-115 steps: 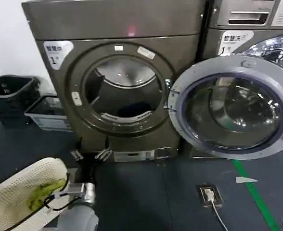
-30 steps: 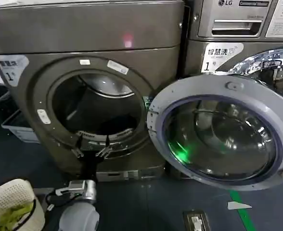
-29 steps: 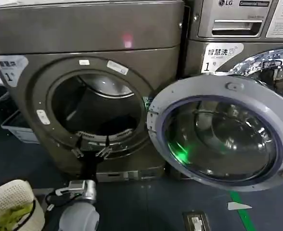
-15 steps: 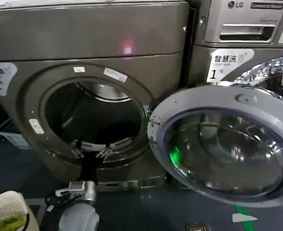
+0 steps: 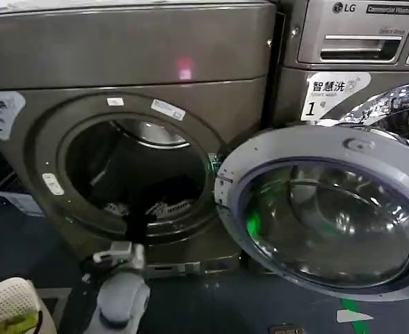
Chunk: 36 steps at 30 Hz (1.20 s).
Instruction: Grasp the clothes from the dryer.
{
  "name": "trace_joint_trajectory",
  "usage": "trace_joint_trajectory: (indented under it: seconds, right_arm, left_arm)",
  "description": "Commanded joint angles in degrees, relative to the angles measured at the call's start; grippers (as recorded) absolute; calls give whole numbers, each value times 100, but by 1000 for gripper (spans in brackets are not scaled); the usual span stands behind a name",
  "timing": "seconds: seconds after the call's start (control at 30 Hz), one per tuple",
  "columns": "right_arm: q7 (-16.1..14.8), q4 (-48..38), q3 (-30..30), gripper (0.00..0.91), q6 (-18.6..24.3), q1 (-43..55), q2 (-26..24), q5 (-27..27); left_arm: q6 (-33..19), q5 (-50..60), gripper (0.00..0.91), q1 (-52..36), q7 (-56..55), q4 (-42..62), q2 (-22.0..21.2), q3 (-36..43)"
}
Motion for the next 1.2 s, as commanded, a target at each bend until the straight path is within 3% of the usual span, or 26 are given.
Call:
trace_joint_trajectory:
  seconds: [0.03, 0.2, 0.4, 0.6, 0.77, 0.9, 1.2]
  right_arm:
    - [-78, 21, 84, 907, -75, -17, 29, -36]
    - [-90, -9, 103, 907, -88, -29, 38, -38]
    - [-105, -9, 68, 907, -87, 5, 80, -33]
    - [-132, -23, 47, 907, -80, 51, 85, -28]
    - [-140, 17, -53, 907, -68, 108, 137, -27]
    - [-158, 33, -75, 907, -51, 116, 155, -29]
    - [-176, 49, -25, 907, -33, 94, 184, -26]
  left_arm:
    - [-46, -97, 907, -1938, 65, 2153, -150, 0]
    - [-35, -95, 907, -2867, 204, 3346, -329, -4]
    - [207, 224, 907, -4313, 1231, 5189, -288, 139]
    - [248, 959, 907, -5503, 3553, 6708, 5, 751]
    - [-589, 1740, 907, -6259, 5232, 7813, 287, 2026]
    - [-1039, 1977, 907, -6856, 6231, 8492, 243, 2499]
    - [-1293, 3805, 907, -7666, 7311, 9764, -132, 3138]
